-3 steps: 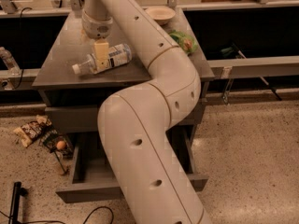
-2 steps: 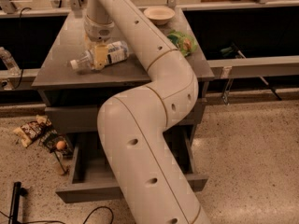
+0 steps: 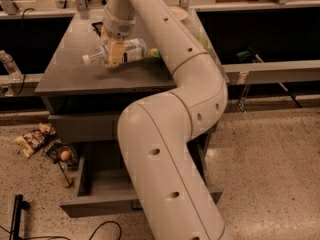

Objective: Place blue plastic bottle into middle drawer

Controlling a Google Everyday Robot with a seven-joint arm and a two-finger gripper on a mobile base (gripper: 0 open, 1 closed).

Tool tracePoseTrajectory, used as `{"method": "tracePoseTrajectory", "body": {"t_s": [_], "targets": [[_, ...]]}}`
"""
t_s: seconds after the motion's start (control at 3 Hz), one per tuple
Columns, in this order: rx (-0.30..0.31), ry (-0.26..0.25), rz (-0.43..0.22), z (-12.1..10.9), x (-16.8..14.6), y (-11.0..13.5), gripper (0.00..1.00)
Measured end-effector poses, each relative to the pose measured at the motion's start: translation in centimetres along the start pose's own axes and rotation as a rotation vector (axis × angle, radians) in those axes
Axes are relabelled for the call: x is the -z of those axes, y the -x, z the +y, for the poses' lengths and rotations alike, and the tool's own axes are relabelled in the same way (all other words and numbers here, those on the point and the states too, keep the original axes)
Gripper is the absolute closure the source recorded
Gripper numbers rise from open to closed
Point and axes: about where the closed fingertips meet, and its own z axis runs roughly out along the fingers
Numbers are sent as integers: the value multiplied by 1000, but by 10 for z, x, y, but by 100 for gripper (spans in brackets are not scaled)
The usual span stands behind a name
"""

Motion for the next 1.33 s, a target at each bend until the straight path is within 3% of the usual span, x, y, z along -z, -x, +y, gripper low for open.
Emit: {"method": "tracePoseTrajectory", "body": {"t_s": [0.33, 0.67, 1.0, 1.33], "targets": [[-77, -55, -54, 13, 45, -15, 100], [-240, -125, -152, 46, 92, -34, 100], [-363, -252, -223, 85, 142, -42, 100], [-397, -273, -217, 125, 149, -42, 100]]}}
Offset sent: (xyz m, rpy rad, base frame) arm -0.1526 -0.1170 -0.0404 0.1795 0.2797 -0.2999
